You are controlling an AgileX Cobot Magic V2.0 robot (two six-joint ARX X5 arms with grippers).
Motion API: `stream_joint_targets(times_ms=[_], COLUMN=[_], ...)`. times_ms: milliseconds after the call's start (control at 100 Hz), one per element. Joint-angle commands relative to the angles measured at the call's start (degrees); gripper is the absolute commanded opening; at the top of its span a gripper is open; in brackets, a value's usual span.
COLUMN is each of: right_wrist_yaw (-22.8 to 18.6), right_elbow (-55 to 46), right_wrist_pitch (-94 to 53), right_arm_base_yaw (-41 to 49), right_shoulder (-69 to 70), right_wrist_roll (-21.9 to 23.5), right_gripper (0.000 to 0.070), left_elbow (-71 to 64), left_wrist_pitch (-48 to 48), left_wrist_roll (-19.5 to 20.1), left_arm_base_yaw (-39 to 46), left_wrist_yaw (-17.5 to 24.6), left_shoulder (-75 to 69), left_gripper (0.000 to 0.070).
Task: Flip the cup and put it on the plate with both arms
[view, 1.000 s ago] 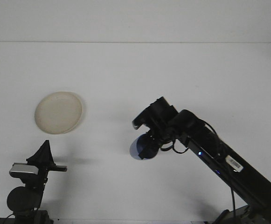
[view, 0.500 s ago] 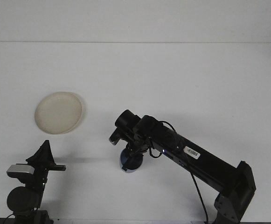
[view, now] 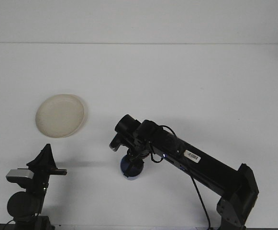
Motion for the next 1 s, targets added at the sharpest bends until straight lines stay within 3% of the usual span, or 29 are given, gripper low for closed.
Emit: stream_joint_targets(times_ms=[0,230,470,550,640,760,850,990], right_wrist_yaw=[-0.1,-0.6,-0.6,-0.6,-0.6,-0.6,-0.6,-0.3], right_elbow=[1.6,4.5,10.7,10.7,10.7,9.7,6.1,-5.5], right_wrist_pitch=[0.7,-1.0,-1.5,0.4,2.2,4.5,8.6,19.9], right_arm_base_yaw=[0.8,0.1,-1.4,-2.2,-3.8,-6.6,-9.2,-13.2], right_shoulder=[1.2,-0.7,-8.3,-11.8,-15.5,-20.2,-24.8,-34.6], right_wrist_roll=[-1.0,-0.9,0.7,1.0,1.6,1.7,1.7,2.2], right_gripper=[0.0255,0.0281,0.0281,0.0281,0.0281,0.028,0.028,0.0277], left_elbow=[-1.0,-1.0,-0.3,0.1,1.2,5.0,9.1,15.7], left_wrist_pitch=[0.7,0.8,0.7,0.5,-0.3,-6.5,-10.8,-13.0], left_wrist_roll=[-0.3,-1.0,-16.2,-18.8,-20.6,-22.5,-22.1,-20.0], left_arm_base_yaw=[0.0,0.0,0.0,0.0,0.0,0.0,0.0,0.0], left_wrist_yaw=[-0.3,-0.3,0.0,2.5,7.9,11.8,13.2,20.2], left_shoulder=[-0.1,-0.1,-0.1,-0.1,0.0,0.3,1.7,7.4], left_gripper=[0.0014,0.0014,0.0011,0.0012,0.0012,0.0012,0.0012,0.0013])
